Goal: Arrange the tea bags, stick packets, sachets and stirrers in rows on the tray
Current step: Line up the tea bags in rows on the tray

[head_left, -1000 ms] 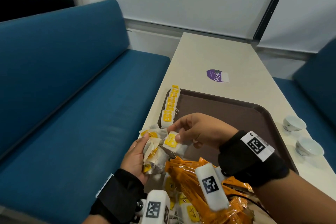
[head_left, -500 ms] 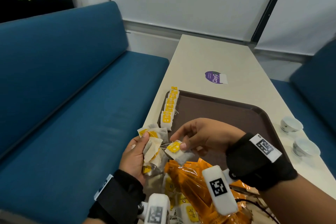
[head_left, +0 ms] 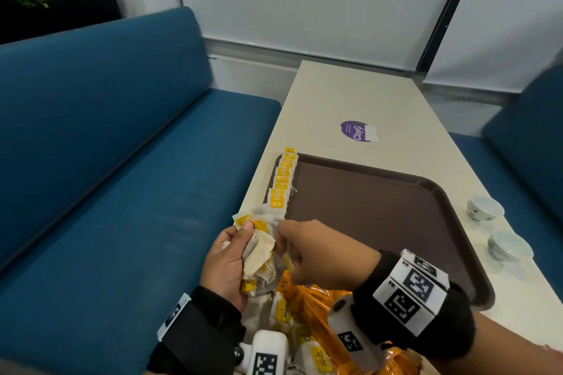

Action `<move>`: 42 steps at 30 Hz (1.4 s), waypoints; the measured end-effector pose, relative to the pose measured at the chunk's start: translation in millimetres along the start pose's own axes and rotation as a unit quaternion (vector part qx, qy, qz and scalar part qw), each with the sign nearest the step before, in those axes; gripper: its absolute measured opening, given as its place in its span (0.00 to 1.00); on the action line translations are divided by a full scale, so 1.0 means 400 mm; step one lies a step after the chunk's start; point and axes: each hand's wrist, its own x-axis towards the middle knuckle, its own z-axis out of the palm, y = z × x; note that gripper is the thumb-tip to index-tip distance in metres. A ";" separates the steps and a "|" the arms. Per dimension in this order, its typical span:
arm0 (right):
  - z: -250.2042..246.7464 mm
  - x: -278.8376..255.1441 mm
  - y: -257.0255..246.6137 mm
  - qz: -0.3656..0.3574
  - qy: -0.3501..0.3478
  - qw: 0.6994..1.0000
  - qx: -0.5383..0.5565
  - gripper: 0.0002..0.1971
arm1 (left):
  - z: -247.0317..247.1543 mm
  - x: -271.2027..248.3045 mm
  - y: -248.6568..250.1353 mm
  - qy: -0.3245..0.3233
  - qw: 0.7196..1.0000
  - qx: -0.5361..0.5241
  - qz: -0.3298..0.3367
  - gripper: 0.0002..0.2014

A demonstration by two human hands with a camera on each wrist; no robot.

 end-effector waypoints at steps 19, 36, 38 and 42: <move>-0.030 0.139 0.150 0.236 0.047 0.924 0.298 0.06 | -0.057 0.006 0.010 -0.016 0.995 -0.073 -0.070 0.17; -0.002 0.309 0.149 0.360 -0.083 0.859 0.354 0.05 | -0.074 0.011 -0.013 -0.017 0.995 -0.042 -0.085 0.27; 0.001 0.314 0.155 0.350 -0.038 0.861 0.366 0.04 | -0.071 0.010 -0.015 -0.017 0.995 -0.030 -0.091 0.27; -0.015 0.270 0.147 0.241 0.078 0.899 0.357 0.06 | -0.064 0.009 -0.013 -0.030 0.995 -0.032 -0.089 0.27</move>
